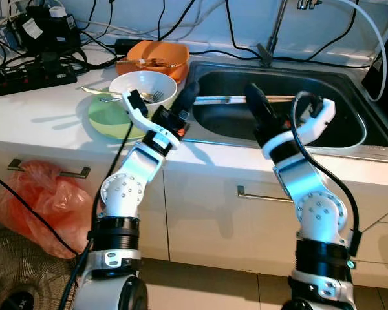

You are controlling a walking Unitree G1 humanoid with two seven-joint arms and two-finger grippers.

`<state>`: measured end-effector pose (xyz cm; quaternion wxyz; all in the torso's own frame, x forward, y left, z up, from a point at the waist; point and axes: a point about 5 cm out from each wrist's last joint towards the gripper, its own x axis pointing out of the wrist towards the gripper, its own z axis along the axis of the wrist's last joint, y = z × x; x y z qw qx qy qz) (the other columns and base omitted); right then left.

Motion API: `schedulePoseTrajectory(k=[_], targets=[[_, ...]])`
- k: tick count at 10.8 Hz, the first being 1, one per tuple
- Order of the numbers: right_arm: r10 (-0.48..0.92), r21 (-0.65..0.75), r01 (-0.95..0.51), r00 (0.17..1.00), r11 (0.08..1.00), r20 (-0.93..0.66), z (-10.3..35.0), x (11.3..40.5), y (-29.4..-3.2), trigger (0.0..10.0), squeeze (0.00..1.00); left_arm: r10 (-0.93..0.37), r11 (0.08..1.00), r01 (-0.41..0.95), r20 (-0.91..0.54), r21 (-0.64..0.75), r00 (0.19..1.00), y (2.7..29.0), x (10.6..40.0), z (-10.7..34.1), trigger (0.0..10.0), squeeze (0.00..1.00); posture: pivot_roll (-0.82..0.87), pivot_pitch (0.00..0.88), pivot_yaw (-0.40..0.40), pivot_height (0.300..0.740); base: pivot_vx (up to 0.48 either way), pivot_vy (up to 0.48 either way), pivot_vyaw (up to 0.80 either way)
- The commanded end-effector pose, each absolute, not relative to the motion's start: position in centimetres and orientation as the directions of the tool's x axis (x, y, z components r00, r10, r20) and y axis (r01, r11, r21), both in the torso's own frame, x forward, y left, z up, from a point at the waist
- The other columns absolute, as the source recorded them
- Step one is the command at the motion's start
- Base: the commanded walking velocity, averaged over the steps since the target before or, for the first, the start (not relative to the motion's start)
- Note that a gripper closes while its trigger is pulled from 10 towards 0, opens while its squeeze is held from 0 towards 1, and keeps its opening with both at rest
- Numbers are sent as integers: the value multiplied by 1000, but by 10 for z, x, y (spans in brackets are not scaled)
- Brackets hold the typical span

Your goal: Kitchen organization

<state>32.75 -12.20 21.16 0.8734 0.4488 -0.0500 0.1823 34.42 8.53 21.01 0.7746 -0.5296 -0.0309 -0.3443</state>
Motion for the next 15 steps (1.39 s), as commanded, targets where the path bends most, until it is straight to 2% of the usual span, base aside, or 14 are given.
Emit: schedulePoseTrajectory(k=[1, 2, 3, 4, 10, 11, 15], targets=[[255, 783, -351, 934, 514, 251, 213, 331, -121, 10000, 0, -514, 169, 560, 412, -811, 752, 81, 342, 211, 0, 0, 38, 5, -16, 740, 0, 0, 0], [254, 794, -348, 934, 498, 249, 213, 332, -119, 10000, 0, -528, 149, 562, 415, -813, 741, 78, 340, 212, 0, 0, 38, 5, -16, 740, 0, 0, 0], [256, 802, -353, 932, 482, 256, 214, 333, -115, 3882, 0, -545, 138, 565, 414, -813, 729, 75, 338, 211, 0, 0, 38, 2, -13, 740, 0, 0, 0], [252, 806, -357, 931, 472, 265, 216, 334, -113, 0, 0, -549, 143, 564, 409, -813, 729, 74, 337, 209, 0, 0, 40, 3, -14, 740, 0, 0, 0], [204, 817, -340, 940, 465, 275, 222, 337, -118, 0, 0, -516, 177, 540, 390, -823, 763, 83, 341, 206, 0, 0, 35, 8, -17, 740, 0, 0, 0], [195, 821, -331, 943, 465, 269, 222, 336, -120, 0, 0, -508, 225, 529, 365, -818, 780, 83, 342, 204, 0, 0, 32, 8, -18, 740, 0, 0, 0], [180, 822, -325, 946, 467, 272, 225, 337, -122, 0, 0, -513, 307, 498, 301, -811, 804, 79, 343, 193, 0, 0, 30, 7, -21, 740, 0, 0, 0]])
